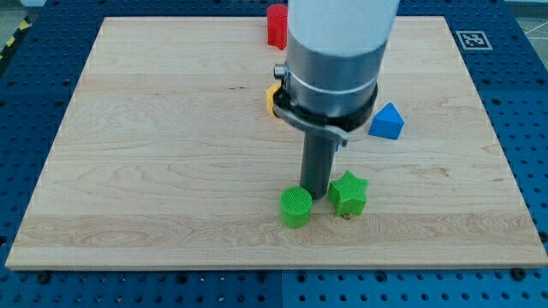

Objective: Push the green star to the green circle

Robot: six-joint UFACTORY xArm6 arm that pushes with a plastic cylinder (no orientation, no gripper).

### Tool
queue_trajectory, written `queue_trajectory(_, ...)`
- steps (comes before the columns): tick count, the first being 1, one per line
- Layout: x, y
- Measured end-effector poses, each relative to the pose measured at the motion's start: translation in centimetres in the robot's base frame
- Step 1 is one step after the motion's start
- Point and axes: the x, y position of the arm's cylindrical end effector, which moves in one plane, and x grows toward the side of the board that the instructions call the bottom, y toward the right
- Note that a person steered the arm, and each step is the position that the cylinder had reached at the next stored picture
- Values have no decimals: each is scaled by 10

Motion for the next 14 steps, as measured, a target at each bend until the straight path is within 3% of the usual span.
queue_trajectory(1,9,0)
queue_trajectory(3,-37,0)
queue_trajectory(6,-33,90)
queue_trajectory(7,-15,92)
queue_trajectory(9,-8,48)
queue_trajectory(14,-8,10)
